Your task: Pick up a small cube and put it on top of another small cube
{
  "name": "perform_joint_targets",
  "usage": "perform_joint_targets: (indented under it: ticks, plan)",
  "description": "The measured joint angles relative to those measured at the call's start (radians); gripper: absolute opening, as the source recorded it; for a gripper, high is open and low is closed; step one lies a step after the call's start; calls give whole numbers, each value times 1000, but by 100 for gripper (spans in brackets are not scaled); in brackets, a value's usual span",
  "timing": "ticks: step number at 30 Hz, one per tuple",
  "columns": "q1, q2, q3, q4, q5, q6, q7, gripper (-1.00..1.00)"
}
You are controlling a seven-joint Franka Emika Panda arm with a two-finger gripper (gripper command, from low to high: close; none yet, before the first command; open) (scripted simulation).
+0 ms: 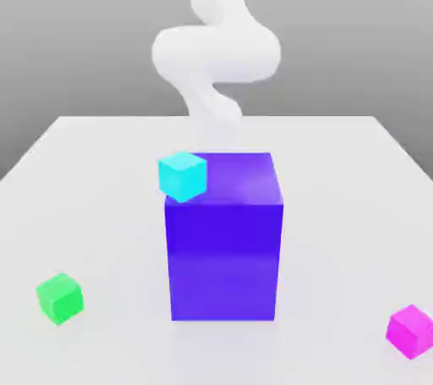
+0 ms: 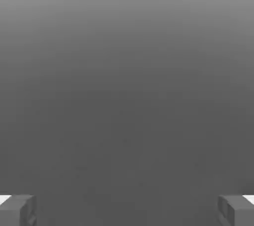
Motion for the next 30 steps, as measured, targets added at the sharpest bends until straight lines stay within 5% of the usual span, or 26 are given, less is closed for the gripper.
perform_joint_targets:
  ticks: [16, 30]
  plan:
    - [34, 586, 252, -23, -184, 175, 171, 0]
    - [204, 1077, 316, -37, -279, 351, 273, 0]
